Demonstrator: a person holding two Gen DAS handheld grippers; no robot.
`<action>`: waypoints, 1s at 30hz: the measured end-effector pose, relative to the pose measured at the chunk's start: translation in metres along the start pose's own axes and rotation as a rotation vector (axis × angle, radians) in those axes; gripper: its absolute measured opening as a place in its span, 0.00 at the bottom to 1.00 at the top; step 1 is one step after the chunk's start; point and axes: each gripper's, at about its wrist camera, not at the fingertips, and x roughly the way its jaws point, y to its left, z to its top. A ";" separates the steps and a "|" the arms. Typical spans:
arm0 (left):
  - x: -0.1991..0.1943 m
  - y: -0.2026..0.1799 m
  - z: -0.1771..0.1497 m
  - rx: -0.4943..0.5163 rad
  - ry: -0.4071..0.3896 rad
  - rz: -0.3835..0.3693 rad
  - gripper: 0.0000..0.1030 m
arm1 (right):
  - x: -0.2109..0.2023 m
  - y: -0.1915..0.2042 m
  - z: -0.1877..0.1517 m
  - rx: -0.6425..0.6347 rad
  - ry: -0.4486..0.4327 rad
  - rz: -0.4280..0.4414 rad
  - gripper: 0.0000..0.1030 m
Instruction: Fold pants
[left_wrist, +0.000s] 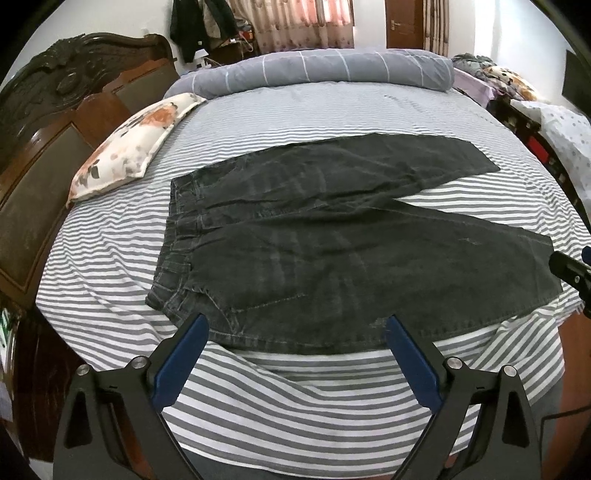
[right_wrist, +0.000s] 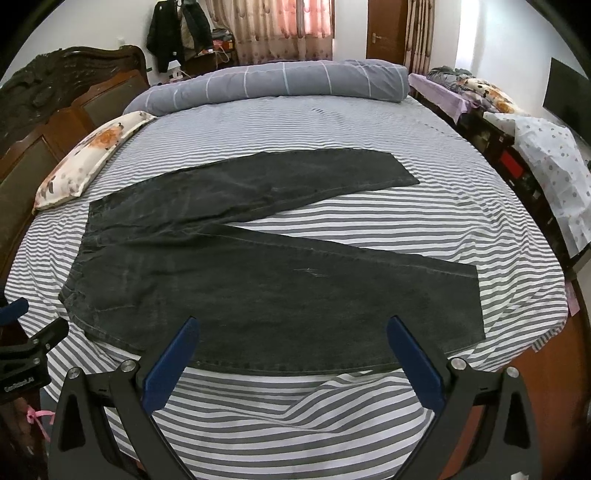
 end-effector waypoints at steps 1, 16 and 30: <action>0.000 0.000 0.000 -0.002 -0.002 0.000 0.93 | 0.000 0.000 0.000 -0.001 0.000 -0.003 0.97; 0.001 -0.002 0.000 0.002 0.000 -0.002 0.93 | 0.002 0.000 0.000 -0.003 0.001 -0.007 0.97; -0.007 -0.007 0.000 0.026 -0.022 0.025 0.93 | 0.001 0.001 -0.001 -0.012 -0.003 0.002 0.97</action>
